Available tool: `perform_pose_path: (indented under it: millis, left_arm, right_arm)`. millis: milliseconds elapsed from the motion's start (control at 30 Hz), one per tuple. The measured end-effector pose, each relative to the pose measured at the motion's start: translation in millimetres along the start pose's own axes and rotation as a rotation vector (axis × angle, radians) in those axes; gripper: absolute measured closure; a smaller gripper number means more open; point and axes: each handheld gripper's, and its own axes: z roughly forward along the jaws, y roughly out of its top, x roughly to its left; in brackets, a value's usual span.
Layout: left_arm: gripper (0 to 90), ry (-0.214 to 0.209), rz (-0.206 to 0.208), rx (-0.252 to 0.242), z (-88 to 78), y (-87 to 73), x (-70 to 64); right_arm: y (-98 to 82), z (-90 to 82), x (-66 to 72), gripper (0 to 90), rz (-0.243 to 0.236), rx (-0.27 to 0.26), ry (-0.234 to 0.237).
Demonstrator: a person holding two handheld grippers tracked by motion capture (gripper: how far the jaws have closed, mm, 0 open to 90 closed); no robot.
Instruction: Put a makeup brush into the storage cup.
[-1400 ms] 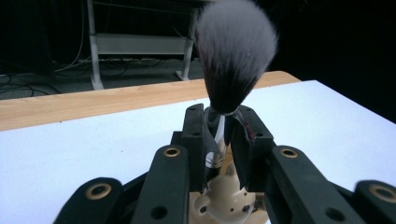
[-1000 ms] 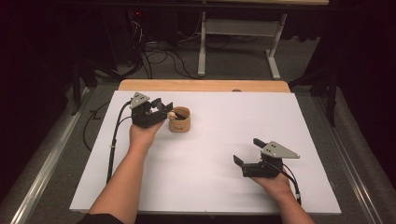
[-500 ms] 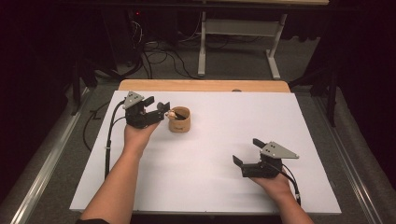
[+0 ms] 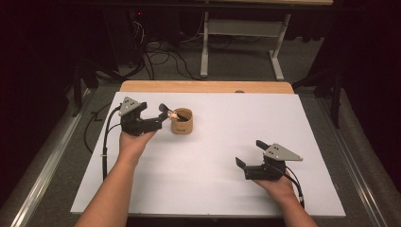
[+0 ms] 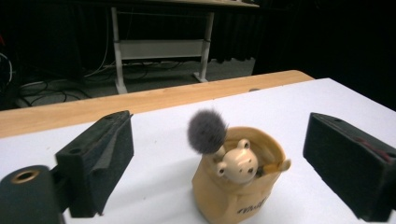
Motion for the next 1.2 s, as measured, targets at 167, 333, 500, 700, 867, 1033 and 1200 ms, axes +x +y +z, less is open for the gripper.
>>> perform_pose_path:
  millis: [167, 333, 500, 700, 867, 1033, 1200]
  left_arm:
    - [2.1, 0.004, 0.006, 0.008, -7.7, -7.2, 3.1]
    - [0.1, 0.003, 0.019, 0.021, -15.1, -11.5, 3.0]
    - [0.0, -0.010, 0.027, 0.038, -19.1, -17.2, -1.0]
    - [0.0, -0.030, 0.029, 0.044, -25.7, -24.9, -8.7]
    - [0.0, -0.051, 0.044, 0.065, -32.7, -32.7, -19.2]
    - [0.0, -0.065, 0.050, 0.086, -41.2, -45.3, -29.0]
    - [0.0, -0.074, 0.071, 0.097, -49.8, -59.0, -40.0]
  right_arm:
    - [-0.1, 0.0, 0.1, 2.3, 0.002, 0.001, -0.001]
    - [0.0, -0.4, 0.3, 2.3, 0.002, 0.004, -0.006]
    - [0.6, -1.2, 0.4, 2.3, 0.003, 0.000, -0.011]
    - [1.3, -2.6, 1.0, 2.3, 0.006, -0.007, -0.011]
    - [1.7, -3.5, 0.7, 2.3, 0.004, -0.011, -0.013]
    - [1.8, -3.6, 0.6, 2.3, 0.002, -0.015, -0.015]
    - [1.6, -3.5, 0.8, 2.3, 0.004, -0.012, -0.018]
